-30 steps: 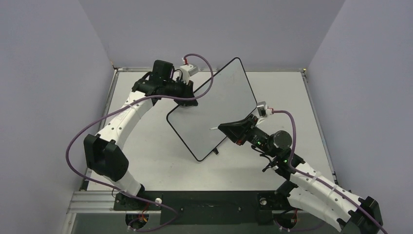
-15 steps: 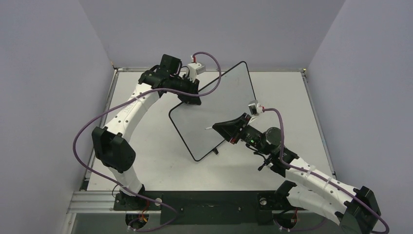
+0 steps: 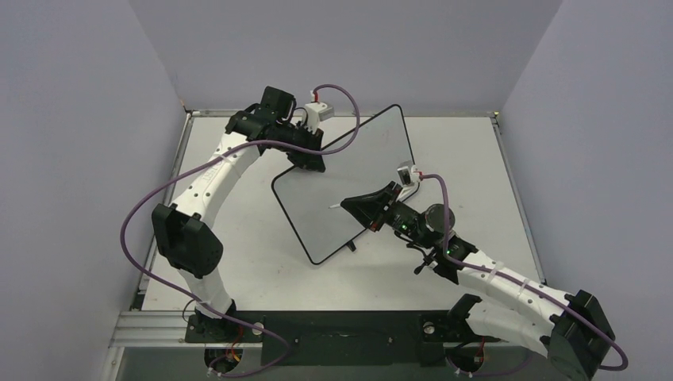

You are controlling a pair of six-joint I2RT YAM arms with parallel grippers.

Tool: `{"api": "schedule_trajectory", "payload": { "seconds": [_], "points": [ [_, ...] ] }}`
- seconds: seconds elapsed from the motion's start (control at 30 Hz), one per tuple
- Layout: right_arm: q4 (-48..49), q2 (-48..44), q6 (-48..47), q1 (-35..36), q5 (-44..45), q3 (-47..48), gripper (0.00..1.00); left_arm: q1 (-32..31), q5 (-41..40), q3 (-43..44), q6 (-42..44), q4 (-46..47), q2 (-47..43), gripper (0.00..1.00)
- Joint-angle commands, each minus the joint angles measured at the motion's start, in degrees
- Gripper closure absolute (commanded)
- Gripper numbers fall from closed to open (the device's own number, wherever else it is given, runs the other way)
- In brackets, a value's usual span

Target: Write a sentence on the whiteboard

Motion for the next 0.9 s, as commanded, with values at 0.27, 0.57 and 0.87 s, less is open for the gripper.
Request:
{"api": "schedule_trajectory", "payload": {
  "seconds": [0.27, 0.57, 0.87],
  "points": [
    [11.0, 4.0, -5.0, 2.4, 0.8, 4.7, 1.0, 1.0, -9.1, -5.2, 5.6, 9.1, -3.6, 1.0],
    [15.5, 13.5, -7.6, 6.1, 4.9, 7.9, 1.0, 1.0, -9.3, -6.1, 5.2, 9.8, -4.7, 1.0],
    [21.5, 21.7, -10.9, 11.5, 12.6, 10.3, 1.0, 0.9, -9.6, -7.2, 5.1, 10.2, -5.7, 1.0]
  ]
}}
